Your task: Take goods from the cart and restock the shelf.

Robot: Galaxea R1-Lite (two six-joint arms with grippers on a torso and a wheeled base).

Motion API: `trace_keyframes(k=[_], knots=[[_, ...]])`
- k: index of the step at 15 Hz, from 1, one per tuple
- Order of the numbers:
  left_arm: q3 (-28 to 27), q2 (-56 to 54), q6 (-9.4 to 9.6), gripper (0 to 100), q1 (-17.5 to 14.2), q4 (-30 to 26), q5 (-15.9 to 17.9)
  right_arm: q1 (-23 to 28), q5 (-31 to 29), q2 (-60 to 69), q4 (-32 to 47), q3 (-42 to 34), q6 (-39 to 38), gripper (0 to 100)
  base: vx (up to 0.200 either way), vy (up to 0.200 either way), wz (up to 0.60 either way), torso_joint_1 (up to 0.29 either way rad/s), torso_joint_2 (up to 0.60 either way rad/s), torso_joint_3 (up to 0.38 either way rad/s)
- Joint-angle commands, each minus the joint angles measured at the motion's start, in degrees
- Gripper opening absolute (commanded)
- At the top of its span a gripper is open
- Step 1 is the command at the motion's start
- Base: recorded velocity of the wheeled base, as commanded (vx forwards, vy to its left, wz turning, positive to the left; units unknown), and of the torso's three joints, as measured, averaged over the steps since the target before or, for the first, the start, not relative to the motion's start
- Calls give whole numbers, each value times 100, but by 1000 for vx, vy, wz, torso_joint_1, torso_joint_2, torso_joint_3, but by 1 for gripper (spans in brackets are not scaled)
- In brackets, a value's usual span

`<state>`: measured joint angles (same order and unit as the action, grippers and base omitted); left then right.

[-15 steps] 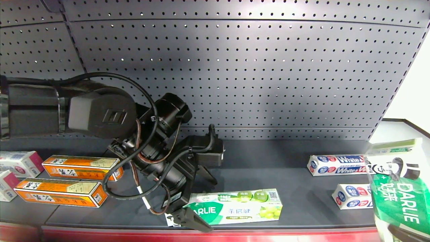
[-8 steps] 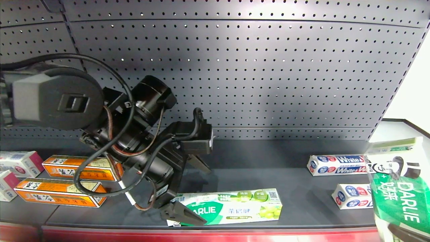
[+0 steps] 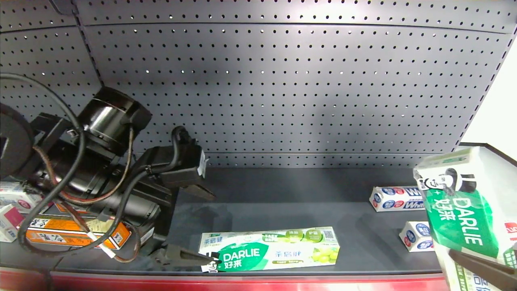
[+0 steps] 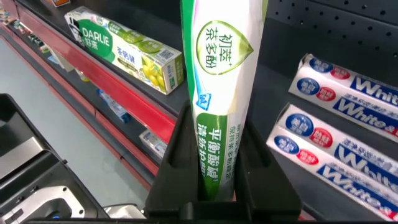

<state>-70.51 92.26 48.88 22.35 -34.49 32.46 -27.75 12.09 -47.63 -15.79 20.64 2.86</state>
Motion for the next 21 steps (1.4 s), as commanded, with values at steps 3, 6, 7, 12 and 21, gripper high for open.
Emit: trace_keyframes(k=[3, 6, 7, 12, 21], knots=[[820, -1061, -547, 100, -160, 364, -487, -29, -23, -616, -3, 274, 39, 0, 0, 0, 0, 0, 0, 0], [1154, -1491, -564, 100, -169, 390, -1146, -29, -32, -809, -3, 388, 39, 0, 0, 0, 0, 0, 0, 0], [1303, -1658, -573, 100, -169, 478, -1401, -29, -32, -871, -3, 450, 74, 0, 0, 0, 0, 0, 0, 0], [2867, -2511, -2445, 100, -125, 3273, -2534, 15, -58, -1354, -12, 837, 461, 0, 0, 0, 0, 0, 0, 0], [4291, -4234, -2928, 100, -881, 4205, -4011, -12, -32, -2084, -82, 1619, 557, 0, 0, 0, 0, 0, 0, 0]])
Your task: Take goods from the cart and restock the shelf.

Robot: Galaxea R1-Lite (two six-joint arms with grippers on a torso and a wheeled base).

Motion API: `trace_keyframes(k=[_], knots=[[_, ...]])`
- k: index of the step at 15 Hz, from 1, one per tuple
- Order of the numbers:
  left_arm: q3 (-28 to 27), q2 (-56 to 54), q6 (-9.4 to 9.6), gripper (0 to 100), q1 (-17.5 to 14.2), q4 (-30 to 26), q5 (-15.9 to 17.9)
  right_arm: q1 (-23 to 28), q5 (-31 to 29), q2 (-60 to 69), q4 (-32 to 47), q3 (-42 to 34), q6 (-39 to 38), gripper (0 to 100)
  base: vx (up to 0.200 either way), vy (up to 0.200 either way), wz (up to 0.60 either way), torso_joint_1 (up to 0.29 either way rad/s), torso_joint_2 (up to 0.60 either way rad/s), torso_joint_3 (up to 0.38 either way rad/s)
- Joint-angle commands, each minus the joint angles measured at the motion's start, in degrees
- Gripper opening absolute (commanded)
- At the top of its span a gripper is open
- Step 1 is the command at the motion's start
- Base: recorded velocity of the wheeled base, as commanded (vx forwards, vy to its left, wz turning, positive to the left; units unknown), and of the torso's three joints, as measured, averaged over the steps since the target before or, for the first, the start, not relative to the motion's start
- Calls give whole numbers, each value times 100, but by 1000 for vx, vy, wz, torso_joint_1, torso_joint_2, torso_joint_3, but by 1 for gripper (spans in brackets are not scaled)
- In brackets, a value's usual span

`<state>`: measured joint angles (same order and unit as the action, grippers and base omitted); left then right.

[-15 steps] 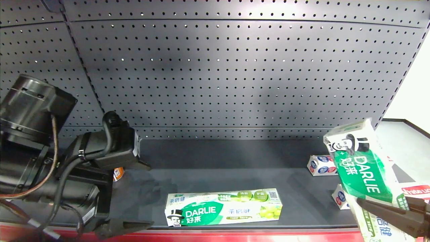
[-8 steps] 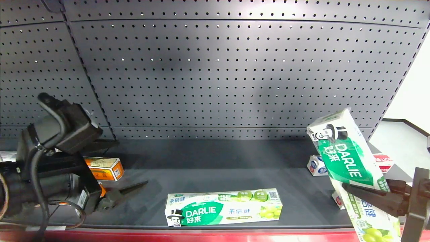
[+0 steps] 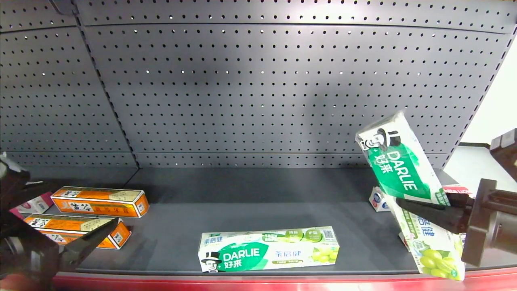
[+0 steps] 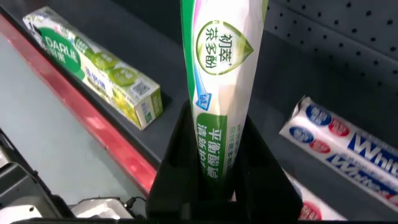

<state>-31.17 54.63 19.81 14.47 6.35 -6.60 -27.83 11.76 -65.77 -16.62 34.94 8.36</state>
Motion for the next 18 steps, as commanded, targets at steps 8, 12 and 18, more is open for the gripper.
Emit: trace_keyframes(k=[8, 12, 18], knots=[[2010, -2509, -803, 100, -436, 270, -1872, -12, 10, -534, -131, 373, 16, 0, 0, 0, 0, 0, 0, 0], [2704, -3582, -988, 100, -603, 217, -1863, -38, 10, -551, -123, 400, 16, 0, 0, 0, 0, 0, 0, 0], [3117, -4223, -1243, 100, -603, -2, -1863, -284, 1, -1228, -123, 971, 183, 0, 0, 0, 0, 0, 0, 0]])
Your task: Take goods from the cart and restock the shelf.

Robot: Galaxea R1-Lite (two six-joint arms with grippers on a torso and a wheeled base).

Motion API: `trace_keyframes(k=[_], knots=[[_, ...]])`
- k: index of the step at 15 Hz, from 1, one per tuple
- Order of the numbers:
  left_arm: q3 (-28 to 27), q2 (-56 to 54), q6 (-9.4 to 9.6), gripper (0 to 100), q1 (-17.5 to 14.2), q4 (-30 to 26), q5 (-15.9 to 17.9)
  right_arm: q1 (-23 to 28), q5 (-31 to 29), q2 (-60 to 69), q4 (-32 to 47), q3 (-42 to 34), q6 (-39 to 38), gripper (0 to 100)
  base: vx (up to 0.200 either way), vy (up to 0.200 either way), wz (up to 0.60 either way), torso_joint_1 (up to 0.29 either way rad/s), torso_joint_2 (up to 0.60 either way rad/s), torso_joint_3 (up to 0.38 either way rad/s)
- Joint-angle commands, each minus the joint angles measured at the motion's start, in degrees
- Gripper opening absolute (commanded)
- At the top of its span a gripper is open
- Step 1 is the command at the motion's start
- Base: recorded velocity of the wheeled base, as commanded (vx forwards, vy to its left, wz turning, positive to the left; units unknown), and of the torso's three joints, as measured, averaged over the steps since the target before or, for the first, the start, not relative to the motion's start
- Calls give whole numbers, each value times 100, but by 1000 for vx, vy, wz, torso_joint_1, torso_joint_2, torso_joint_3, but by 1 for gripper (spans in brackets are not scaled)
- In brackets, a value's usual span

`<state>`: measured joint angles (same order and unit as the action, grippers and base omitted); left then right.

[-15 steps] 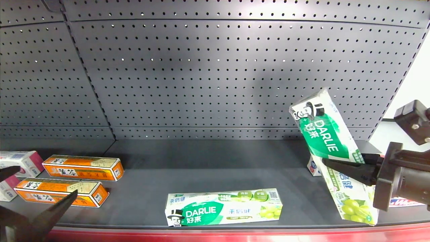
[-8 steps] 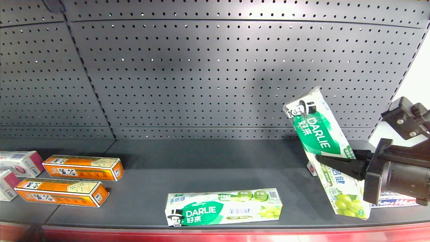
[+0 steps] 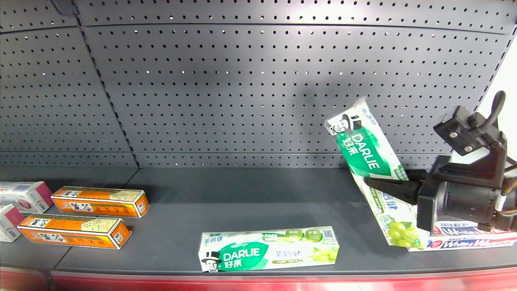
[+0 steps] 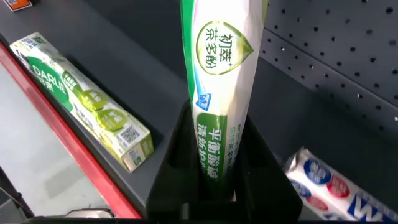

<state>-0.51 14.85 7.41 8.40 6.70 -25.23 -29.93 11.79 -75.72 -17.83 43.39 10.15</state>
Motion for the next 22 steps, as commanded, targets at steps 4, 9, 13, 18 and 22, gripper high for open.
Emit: trace_keyframes(k=[4, 9, 13, 18, 22], knots=[[34, -720, -152, 100, -163, -389, -8, -110, -10, -295, -1, 135, 4, 0, 0, 0, 0, 0, 0, 0], [16, -861, -214, 100, -453, -442, 546, -127, 8, -409, -80, 144, 4, 0, 0, 0, 0, 0, 0, 0], [7, -870, -328, 100, -286, -460, 2146, -189, 8, -444, -89, 135, 4, 0, 0, 0, 0, 0, 0, 0], [-2, -861, -1418, 100, -286, -407, 2778, -215, 25, -673, -124, 311, 4, 0, 0, 0, 0, 0, 0, 0], [42, -861, -2147, 100, -304, -222, 2110, -470, -1, -989, -168, 574, 4, 0, 0, 0, 0, 0, 0, 0]])
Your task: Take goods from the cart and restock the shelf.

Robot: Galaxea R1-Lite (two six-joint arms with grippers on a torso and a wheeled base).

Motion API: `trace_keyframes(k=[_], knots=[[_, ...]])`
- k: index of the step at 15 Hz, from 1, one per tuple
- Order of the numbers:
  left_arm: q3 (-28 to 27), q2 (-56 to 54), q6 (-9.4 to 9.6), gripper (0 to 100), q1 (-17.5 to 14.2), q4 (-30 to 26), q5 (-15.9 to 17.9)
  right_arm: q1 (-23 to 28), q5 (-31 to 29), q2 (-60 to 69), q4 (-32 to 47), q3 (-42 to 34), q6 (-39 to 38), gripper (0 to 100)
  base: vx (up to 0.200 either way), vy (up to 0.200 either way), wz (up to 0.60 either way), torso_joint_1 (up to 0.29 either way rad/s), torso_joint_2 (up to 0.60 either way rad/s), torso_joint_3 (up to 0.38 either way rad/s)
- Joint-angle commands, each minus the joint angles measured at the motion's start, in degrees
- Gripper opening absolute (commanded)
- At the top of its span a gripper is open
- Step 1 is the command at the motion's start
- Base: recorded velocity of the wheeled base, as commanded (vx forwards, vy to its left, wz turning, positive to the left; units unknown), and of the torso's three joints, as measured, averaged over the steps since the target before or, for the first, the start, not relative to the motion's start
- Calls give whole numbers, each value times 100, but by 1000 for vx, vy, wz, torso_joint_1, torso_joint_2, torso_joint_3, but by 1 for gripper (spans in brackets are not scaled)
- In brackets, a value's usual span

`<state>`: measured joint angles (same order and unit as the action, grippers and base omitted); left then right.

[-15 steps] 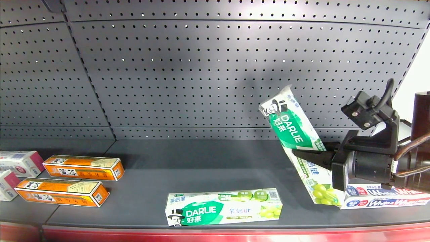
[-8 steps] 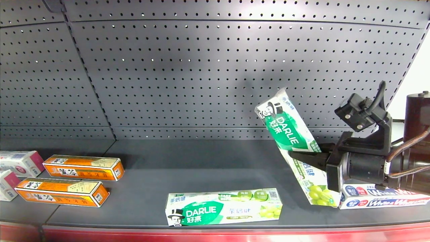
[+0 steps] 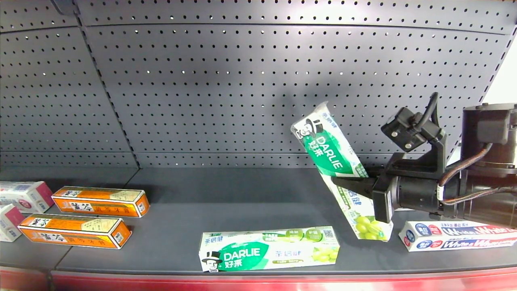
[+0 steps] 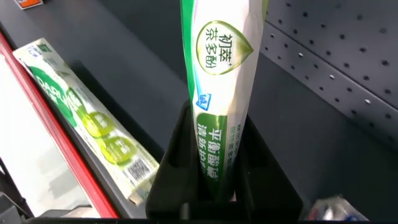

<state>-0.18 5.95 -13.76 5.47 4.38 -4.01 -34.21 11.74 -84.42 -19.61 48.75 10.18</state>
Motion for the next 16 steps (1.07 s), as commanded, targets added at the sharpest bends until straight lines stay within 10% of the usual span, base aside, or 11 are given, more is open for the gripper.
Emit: trace_keyframes(k=[1, 3, 6, 16], knots=[[9, 20, -56, 100, -73, -33, -337, -60, -5, -119, -7, 20, 2, 0, 0, 0, 0, 0, 0, 0], [18, 3, 726, 100, -64, -104, -487, -60, -5, -110, -16, -15, 2, 0, 0, 0, 0, 0, 0, 0], [9, 20, 1473, 100, -55, -455, 489, -86, -5, -127, -25, 20, 2, 0, 0, 0, 0, 0, 0, 0], [9, 20, 1420, 100, 182, -455, 480, -95, 13, -66, -192, -103, 2, 0, 0, 0, 0, 0, 0, 0]])
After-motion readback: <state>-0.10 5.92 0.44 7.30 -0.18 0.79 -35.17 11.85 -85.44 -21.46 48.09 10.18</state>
